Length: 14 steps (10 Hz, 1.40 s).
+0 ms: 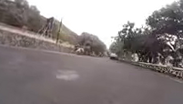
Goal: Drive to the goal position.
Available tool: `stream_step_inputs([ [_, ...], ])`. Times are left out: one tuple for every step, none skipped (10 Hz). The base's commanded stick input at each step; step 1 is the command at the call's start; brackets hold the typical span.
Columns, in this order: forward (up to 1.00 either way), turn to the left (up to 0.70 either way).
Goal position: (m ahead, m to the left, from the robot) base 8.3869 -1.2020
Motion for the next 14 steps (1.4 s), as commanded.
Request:
stream_step_inputs([
  [1.0,0.0],
  [1.0,0.0],
  [1.0,0.0],
  [1.0,0.0],
  [1.0,0.0],
  [1.0,0.0],
  [1.0,0.0],
  [1.0,0.0],
  [1.0,0.0],
  [1.0,0.0],
  [1.0,0.0],
  [1.0,0.0],
  [1.0,0.0],
  [1.0,0.0],
])
